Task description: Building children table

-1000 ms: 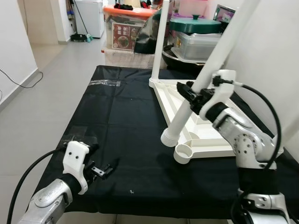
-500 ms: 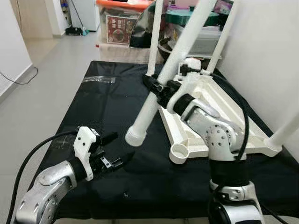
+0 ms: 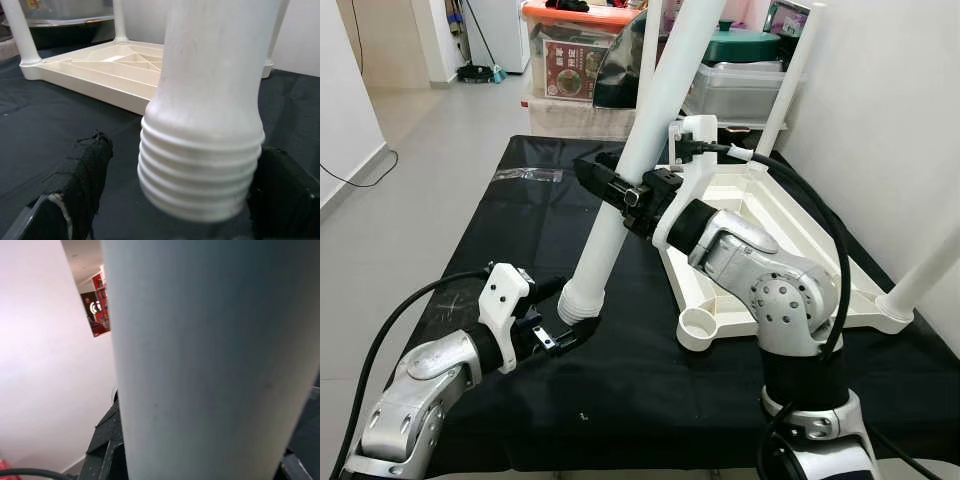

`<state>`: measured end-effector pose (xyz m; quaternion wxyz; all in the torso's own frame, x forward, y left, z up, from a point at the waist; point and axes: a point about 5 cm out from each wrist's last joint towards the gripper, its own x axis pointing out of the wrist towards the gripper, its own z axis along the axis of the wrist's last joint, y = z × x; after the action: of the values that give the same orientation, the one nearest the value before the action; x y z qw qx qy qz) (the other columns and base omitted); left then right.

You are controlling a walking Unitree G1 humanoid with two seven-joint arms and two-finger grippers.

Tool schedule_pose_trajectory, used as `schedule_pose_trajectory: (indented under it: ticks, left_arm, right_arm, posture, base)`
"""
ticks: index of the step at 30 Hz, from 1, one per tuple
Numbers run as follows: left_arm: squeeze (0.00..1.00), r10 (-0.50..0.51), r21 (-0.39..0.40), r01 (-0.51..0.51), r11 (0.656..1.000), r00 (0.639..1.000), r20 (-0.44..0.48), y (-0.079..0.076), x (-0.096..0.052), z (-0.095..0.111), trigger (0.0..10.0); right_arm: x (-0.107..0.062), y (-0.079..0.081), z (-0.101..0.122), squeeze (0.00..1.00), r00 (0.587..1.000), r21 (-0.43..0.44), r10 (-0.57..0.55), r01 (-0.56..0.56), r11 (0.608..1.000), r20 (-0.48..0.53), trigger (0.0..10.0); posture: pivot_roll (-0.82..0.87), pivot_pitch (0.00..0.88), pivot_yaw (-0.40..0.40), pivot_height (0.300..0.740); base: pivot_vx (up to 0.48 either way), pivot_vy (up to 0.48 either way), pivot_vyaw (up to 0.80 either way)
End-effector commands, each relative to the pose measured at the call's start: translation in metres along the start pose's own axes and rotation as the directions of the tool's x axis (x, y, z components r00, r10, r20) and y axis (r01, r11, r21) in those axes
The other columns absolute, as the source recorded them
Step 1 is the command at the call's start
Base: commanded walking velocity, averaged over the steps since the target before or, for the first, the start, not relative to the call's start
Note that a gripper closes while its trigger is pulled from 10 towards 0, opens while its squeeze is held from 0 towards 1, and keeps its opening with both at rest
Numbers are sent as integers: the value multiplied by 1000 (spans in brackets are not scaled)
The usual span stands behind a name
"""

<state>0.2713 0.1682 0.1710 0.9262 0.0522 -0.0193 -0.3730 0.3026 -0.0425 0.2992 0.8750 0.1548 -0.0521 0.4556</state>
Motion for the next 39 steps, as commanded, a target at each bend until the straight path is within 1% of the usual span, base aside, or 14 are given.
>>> schedule_pose_trajectory:
  ticks: [1,10,11,12,13,22,23,25,26,31,32,33,34,39]
  left_arm:
    - [0,-27,10,27,1000,1000,-9,-2,4,-3,10000]
    - [0,-66,22,65,998,998,20,-6,11,3,10000]
    - [0,-75,22,74,997,997,21,-7,12,2,4157]
    - [0,-75,22,74,997,997,21,-7,12,2,4157]
    - [0,-86,19,86,996,996,29,-8,12,1,0]
    - [0,-127,23,127,992,992,14,-15,8,-4,0]
    - [0,-123,19,123,992,992,3,-15,8,-6,0]
    - [0,-121,16,121,993,993,-4,-15,9,-7,0]
    - [0,-125,16,125,992,992,-12,-16,8,-7,10000]
    - [0,-167,61,167,984,986,-12,-21,7,-1,10000]
    - [0,-194,74,194,978,981,-10,-25,6,2,10000]
    - [0,-194,74,194,978,981,-10,-25,6,2,10000]
    - [0,-225,82,225,971,974,-3,-29,4,7,10000]
    - [0,-361,103,359,928,933,0,-47,-4,22,10000]
  right_arm:
    - [0,10,-1,0,998,-5,61,-61,998,-9,0]
    - [-1,15,-8,0,997,-8,76,-76,997,-33,0]
    - [-1,15,-9,0,996,-8,76,-77,997,-36,0]
    - [-1,15,-9,0,996,-8,76,-77,997,-36,0]
    - [-1,15,-9,0,996,-8,75,-75,997,-37,0]
    - [-3,13,-9,0,997,-14,61,-61,998,-41,0]
    - [-1,11,-10,0,998,-20,48,-49,999,-51,10000]
    - [0,10,-10,0,998,-25,39,-40,999,-58,10000]
    - [-1,8,-9,1000,998,-19,50,-50,999,-39,10000]
    - [-7,3,-8,898,997,-41,80,-80,996,-6,10000]
    - [-10,2,-7,373,995,-41,103,-103,994,9,10000]
    - [-10,2,-7,373,995,-41,103,-103,994,9,10000]
    - [-14,1,-5,0,989,-39,145,-144,989,28,10000]
    - [-29,9,-11,0,931,-13,364,-364,931,-7,10000]
  posture:
    - [74,0,-110,740]
    - [75,0,-107,740]
    - [72,0,-105,740]
    - [72,0,-105,740]
    - [69,0,-103,740]
    - [76,0,-109,740]
    - [77,0,-111,740]
    - [77,0,-111,740]
    - [79,0,-115,740]
    - [83,0,-116,740]
    - [100,0,-124,740]
    - [100,0,-124,740]
    - [105,0,-126,740]
    - [113,0,-126,740]
  base:
    - [0,0,0]
    - [0,0,0]
    - [0,0,0]
    - [0,0,0]
    - [0,0,0]
    - [0,0,0]
    - [0,0,0]
    - [0,0,0]
    - [0,0,0]
    - [0,0,0]
    - [0,0,0]
    - [0,0,0]
    - [0,0,0]
    - [0,0,0]
